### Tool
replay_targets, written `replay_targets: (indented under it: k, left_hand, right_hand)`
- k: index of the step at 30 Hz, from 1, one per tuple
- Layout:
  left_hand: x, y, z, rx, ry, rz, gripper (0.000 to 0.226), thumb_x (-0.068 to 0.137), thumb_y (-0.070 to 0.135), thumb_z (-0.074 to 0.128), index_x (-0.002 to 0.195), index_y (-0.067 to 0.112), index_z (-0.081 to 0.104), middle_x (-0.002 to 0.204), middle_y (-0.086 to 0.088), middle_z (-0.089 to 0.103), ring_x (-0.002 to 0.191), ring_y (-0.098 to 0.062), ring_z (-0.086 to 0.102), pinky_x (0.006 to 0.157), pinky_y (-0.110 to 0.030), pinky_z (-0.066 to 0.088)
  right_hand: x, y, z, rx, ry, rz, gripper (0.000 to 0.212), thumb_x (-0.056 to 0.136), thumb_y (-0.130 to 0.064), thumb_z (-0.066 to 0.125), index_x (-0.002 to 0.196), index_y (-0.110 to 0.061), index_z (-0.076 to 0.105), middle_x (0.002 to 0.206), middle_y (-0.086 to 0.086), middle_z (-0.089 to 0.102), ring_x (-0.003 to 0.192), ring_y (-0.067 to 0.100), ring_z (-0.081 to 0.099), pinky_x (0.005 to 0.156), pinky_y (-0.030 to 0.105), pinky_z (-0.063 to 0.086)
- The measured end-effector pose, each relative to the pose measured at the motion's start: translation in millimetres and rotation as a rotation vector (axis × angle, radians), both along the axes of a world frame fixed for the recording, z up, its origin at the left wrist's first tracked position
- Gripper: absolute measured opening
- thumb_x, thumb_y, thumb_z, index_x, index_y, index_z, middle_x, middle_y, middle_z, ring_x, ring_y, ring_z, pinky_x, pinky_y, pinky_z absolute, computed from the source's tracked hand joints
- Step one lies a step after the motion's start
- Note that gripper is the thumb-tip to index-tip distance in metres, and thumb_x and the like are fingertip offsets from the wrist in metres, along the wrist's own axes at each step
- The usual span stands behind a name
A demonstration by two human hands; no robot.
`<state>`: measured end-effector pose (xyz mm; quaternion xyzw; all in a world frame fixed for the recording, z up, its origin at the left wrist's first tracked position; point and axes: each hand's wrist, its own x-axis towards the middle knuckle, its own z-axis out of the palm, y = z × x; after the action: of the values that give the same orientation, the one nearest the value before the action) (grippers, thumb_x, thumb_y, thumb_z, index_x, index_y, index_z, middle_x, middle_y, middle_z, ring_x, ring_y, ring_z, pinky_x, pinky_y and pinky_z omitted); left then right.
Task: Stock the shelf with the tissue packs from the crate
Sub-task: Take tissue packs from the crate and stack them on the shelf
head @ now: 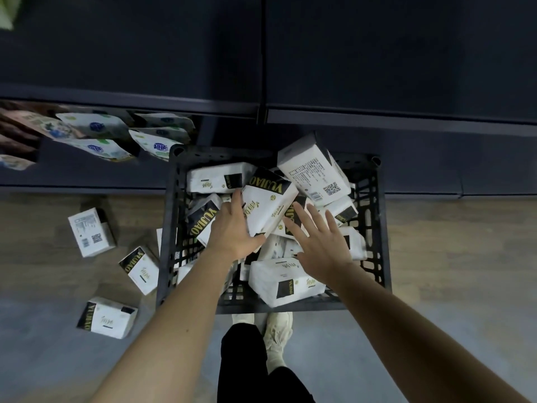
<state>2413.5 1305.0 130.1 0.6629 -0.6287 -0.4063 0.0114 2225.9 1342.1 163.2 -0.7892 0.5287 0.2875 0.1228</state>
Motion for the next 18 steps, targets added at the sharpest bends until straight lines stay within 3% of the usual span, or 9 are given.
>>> replay_targets:
  k: [12,15,16,18]
  left_hand:
    - [18.1,3.7,109.5,-0.213,-0.271,-0.208,0.118,0.07,0.051,0.072,0.149,0.013,-0.006,0.141,-0.012,0.029,0.127,-0.031,0.031,0.108,-0.039,0.027]
    - [21.2,8.0,149.7,-0.306,-0.347,-0.253,0.114,0.074,0.053,0.067,0.15,0.012,-0.008,0.144,-0.012,0.025,0.13,-0.031,0.029,0.108,-0.038,0.026]
    - [22.7,9.3,162.5,-0.344,-0.364,-0.258,0.114,0.074,0.054,0.066,0.15,0.012,-0.008,0.144,-0.011,0.025,0.129,-0.031,0.029,0.107,-0.038,0.027]
    - [25.5,11.1,190.4,-0.409,-0.39,-0.258,0.112,0.075,0.054,0.064,0.15,0.012,-0.008,0.144,-0.011,0.026,0.129,-0.03,0.029,0.107,-0.038,0.027]
  right_hand:
    - [-8.0,2.3,93.5,-0.15,-0.039,0.018,0.074,0.097,-0.027,0.04,0.15,-0.023,-0.011,0.146,0.005,-0.036,0.142,0.031,-0.018,0.113,0.05,-0.008]
    - [-5.8,1.2,124.8,-0.219,-0.048,0.008,0.073,0.097,-0.027,0.041,0.15,-0.022,-0.009,0.155,0.009,-0.022,0.143,0.032,-0.013,0.114,0.05,-0.005]
    - [-4.8,1.2,133.8,-0.272,-0.067,0.011,0.075,0.094,-0.027,0.047,0.151,-0.022,0.0,0.157,0.011,-0.013,0.144,0.033,-0.006,0.114,0.051,0.001]
    - [-2.2,0.9,155.0,-0.403,-0.118,0.005,0.083,0.072,-0.027,0.073,0.145,-0.021,0.035,0.153,0.015,0.025,0.139,0.036,0.027,0.109,0.053,0.024]
